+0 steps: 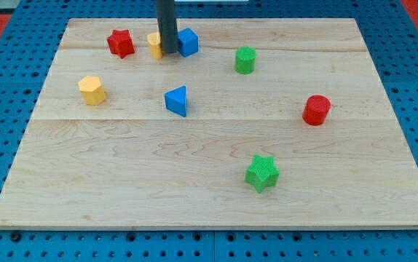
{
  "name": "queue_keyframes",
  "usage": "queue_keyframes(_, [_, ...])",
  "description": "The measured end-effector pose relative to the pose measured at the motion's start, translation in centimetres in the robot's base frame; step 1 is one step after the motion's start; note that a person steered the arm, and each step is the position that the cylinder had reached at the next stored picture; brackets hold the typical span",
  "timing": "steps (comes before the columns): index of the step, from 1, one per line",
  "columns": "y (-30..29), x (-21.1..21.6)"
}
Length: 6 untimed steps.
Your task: Place the blue cube to the top right of the green circle
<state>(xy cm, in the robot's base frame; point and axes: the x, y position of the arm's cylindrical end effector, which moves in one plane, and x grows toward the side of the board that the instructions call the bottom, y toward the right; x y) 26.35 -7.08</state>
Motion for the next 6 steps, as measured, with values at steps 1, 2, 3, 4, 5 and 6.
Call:
queue_keyframes(1, [3.5,-1.0])
queue_keyframes(2, [12.7,-1.3])
queue_keyframes(3, [6.0,-1.8])
queue_keyframes(4, [9.3,-3.4])
queue_keyframes(5, [16.6,-6.1])
queue_keyframes(6, [20.0,-7.0])
